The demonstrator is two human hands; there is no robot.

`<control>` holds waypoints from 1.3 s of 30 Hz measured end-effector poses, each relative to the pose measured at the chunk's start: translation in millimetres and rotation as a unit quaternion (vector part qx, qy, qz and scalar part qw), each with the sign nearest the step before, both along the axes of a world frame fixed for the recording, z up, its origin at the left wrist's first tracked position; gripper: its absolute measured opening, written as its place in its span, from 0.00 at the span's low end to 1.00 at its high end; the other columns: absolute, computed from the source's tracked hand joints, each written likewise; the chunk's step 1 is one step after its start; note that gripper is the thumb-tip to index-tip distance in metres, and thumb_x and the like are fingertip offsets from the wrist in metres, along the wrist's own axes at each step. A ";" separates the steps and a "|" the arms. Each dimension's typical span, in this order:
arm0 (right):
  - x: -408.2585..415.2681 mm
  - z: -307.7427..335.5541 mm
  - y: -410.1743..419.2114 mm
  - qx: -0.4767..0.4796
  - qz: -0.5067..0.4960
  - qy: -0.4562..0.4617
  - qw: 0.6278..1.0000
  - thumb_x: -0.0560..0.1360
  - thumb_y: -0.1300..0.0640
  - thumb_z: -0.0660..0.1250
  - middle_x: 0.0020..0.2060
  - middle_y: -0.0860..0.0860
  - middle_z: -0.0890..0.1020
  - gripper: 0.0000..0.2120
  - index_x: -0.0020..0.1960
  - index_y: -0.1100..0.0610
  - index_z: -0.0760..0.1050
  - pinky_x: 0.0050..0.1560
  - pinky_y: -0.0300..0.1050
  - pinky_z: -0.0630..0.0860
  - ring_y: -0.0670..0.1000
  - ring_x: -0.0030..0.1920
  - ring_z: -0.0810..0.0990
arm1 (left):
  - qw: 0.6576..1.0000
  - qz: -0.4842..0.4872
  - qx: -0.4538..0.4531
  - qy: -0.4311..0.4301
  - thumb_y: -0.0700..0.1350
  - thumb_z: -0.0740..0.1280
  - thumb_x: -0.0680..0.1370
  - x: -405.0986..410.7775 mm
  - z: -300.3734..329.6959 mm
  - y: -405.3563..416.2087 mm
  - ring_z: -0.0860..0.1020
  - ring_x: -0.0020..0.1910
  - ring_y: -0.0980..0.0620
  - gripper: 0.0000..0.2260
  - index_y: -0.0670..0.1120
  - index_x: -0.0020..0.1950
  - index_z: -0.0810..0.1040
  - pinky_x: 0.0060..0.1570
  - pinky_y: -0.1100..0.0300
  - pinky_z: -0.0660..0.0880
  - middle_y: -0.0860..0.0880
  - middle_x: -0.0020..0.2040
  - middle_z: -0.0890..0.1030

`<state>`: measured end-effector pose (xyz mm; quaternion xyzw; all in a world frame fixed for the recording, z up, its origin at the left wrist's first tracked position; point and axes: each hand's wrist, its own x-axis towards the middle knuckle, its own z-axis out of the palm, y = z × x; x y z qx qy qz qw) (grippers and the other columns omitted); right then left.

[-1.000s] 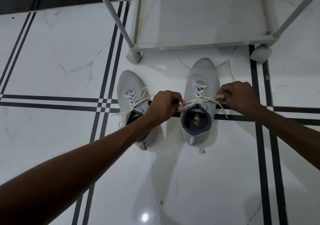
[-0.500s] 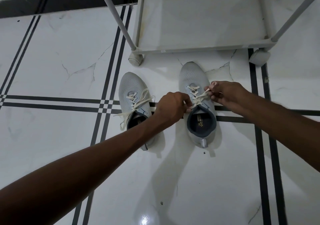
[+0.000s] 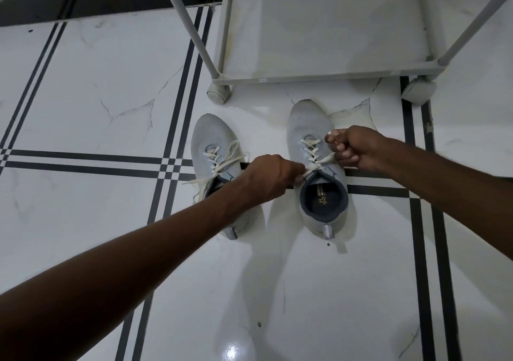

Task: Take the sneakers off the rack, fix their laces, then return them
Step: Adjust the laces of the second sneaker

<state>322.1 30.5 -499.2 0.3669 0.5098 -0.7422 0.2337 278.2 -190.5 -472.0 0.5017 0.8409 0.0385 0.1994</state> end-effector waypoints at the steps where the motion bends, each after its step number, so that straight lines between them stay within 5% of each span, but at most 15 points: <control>1: -2.1 -1.2 -1.1 0.011 0.006 -0.004 1.000 0.75 0.71 0.46 0.23 0.48 0.66 0.16 0.38 0.57 0.67 0.15 0.32 0.55 0.43 0.18 0.60 | 1.000 0.002 -0.008 -0.023 0.38 0.62 0.73 0.8 -0.3 -1.9 0.79 0.38 0.43 0.08 0.51 0.43 0.75 0.35 0.54 0.68 0.47 0.38 0.81; 6: -9.1 -4.8 -4.7 0.010 -0.014 -0.046 0.999 0.76 0.66 0.45 0.20 0.47 0.63 0.16 0.34 0.55 0.64 0.14 0.31 0.52 0.43 0.16 0.57 | 0.997 -0.010 0.013 -0.071 0.36 0.62 0.71 6.6 -7.1 -11.0 0.78 0.35 0.45 0.07 0.47 0.38 0.74 0.37 0.51 0.74 0.46 0.35 0.81; 17: -10.0 -10.3 -12.2 0.060 -0.063 -0.028 0.996 0.76 0.65 0.49 0.24 0.49 0.65 0.15 0.33 0.55 0.66 0.17 0.31 0.53 0.44 0.17 0.59 | 0.997 0.001 -0.004 -0.081 0.35 0.61 0.75 11.8 -2.7 -18.7 0.76 0.35 0.45 0.06 0.44 0.44 0.77 0.36 0.59 0.63 0.47 0.36 0.80; 20: -1.7 -2.4 -17.6 0.130 -0.018 0.025 0.991 0.77 0.64 0.54 0.30 0.54 0.73 0.13 0.38 0.58 0.73 0.20 0.34 0.61 0.46 0.22 0.66 | 0.999 0.019 0.006 -0.039 0.39 0.61 0.77 8.5 0.1 -22.8 0.75 0.37 0.46 0.05 0.45 0.44 0.75 0.36 0.59 0.61 0.48 0.37 0.77; 24: 19.0 14.2 -28.2 0.276 0.065 0.087 0.955 0.77 0.55 0.68 0.45 0.57 0.86 0.09 0.54 0.57 0.80 0.29 0.45 0.79 0.52 0.29 0.80 | 0.989 0.135 0.053 -0.020 0.57 0.60 0.81 4.9 6.4 -27.2 0.79 0.42 0.46 0.16 0.47 0.47 0.78 0.37 0.57 0.67 0.48 0.42 0.80; 28: 46.2 26.2 -40.9 0.537 0.119 0.143 0.823 0.69 0.37 0.71 0.57 0.52 0.81 0.30 0.65 0.51 0.73 0.53 0.48 0.76 0.55 0.55 0.80 | 0.966 0.248 0.067 0.024 0.63 0.68 0.74 -26.0 26.9 -57.7 0.78 0.57 0.44 0.25 0.47 0.63 0.75 0.54 0.48 0.76 0.45 0.58 0.80; 30: 59.7 18.7 -47.2 0.514 0.153 0.121 0.836 0.60 0.30 0.72 0.60 0.54 0.78 0.44 0.68 0.52 0.67 0.56 0.49 0.74 0.58 0.60 0.76 | 0.948 0.312 -0.055 0.021 0.69 0.71 0.66 -43.0 32.6 -86.2 0.68 0.70 0.39 0.46 0.45 0.75 0.62 0.64 0.41 0.71 0.41 0.72 0.70; 32: 67.4 9.4 -54.9 0.428 0.172 0.069 0.884 0.53 0.27 0.73 0.63 0.54 0.75 0.54 0.70 0.53 0.62 0.60 0.55 0.75 0.58 0.62 0.75 | 0.905 0.388 -0.142 -0.102 0.71 0.75 0.59 -54.8 34.1 -112.2 0.65 0.73 0.38 0.60 0.43 0.78 0.51 0.66 0.42 0.70 0.40 0.76 0.62; 35: 68.9 -1.5 -60.7 0.375 0.164 0.034 0.912 0.57 0.38 0.80 0.65 0.55 0.75 0.52 0.71 0.56 0.60 0.61 0.57 0.75 0.59 0.64 0.75 | 0.830 0.461 -0.116 -0.291 0.55 0.81 0.63 -45.9 24.3 -129.7 0.77 0.58 0.47 0.46 0.43 0.73 0.61 0.49 0.53 0.81 0.44 0.65 0.74; 37: 64.0 -3.9 -63.0 0.391 0.152 0.033 0.907 0.60 0.46 0.81 0.64 0.58 0.76 0.49 0.72 0.57 0.60 0.61 0.58 0.75 0.61 0.63 0.76 | 0.851 0.460 -0.084 -0.241 0.48 0.81 0.65 -30.4 11.6 -128.0 0.78 0.49 0.50 0.37 0.42 0.67 0.66 0.37 0.60 0.77 0.45 0.56 0.77; 39: 59.1 -2.1 -67.2 0.398 0.152 0.042 0.904 0.62 0.51 0.81 0.63 0.58 0.77 0.47 0.73 0.58 0.60 0.60 0.57 0.76 0.61 0.61 0.77 | 0.881 0.443 -0.038 -0.160 0.45 0.78 0.67 -19.2 -1.0 -119.4 0.79 0.50 0.44 0.31 0.41 0.64 0.67 0.41 0.54 0.78 0.42 0.55 0.79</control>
